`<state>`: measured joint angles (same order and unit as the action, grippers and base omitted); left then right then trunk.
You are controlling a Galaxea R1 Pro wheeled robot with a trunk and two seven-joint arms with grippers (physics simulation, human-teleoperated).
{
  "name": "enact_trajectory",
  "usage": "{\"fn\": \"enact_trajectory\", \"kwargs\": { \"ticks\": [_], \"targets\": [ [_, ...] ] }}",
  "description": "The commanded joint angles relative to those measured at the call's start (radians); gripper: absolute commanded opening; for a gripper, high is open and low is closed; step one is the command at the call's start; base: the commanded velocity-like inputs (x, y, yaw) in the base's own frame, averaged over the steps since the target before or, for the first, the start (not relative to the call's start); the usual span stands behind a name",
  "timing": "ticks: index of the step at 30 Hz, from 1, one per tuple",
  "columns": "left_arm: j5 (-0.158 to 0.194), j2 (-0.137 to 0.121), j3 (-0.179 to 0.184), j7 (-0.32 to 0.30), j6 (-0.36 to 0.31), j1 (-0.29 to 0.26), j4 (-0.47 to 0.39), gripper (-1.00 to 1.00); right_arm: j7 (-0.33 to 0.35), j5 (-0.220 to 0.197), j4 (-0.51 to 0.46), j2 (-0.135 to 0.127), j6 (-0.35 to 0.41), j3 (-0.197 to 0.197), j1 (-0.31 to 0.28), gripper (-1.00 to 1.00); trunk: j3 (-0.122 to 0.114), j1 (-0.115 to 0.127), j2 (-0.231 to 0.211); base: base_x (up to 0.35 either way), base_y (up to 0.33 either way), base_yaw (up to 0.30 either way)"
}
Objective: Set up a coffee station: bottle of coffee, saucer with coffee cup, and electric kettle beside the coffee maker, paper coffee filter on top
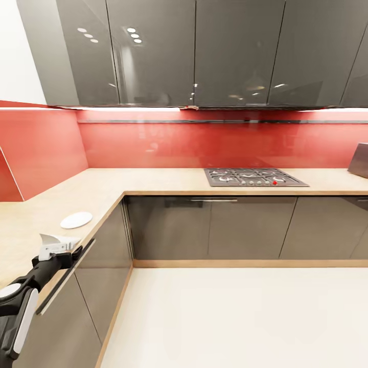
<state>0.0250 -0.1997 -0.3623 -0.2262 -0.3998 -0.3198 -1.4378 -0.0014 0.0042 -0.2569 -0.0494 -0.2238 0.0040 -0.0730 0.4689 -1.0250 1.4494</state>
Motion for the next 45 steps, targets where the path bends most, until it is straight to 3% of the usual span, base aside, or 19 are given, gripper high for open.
{"fn": "enact_trajectory", "kwargs": {
  "ticks": [1, 45],
  "targets": [
    [0.003, 0.000, -0.002, -0.005, -0.007, -0.001, -0.001, 1.00, 0.000, 0.000, 0.001, 0.000, -0.003, 0.000, -0.001, 1.00, 0.001, 0.000, 0.001, 0.003, 0.003, 0.000],
    [0.003, 0.000, 0.000, -0.005, -0.007, -0.001, -0.001, 1.00, 0.000, 0.000, 0.001, -0.001, -0.003, 0.000, -0.001, 1.00, 0.001, 0.000, 0.001, 0.041, 0.000, 0.000]
  ]
}}
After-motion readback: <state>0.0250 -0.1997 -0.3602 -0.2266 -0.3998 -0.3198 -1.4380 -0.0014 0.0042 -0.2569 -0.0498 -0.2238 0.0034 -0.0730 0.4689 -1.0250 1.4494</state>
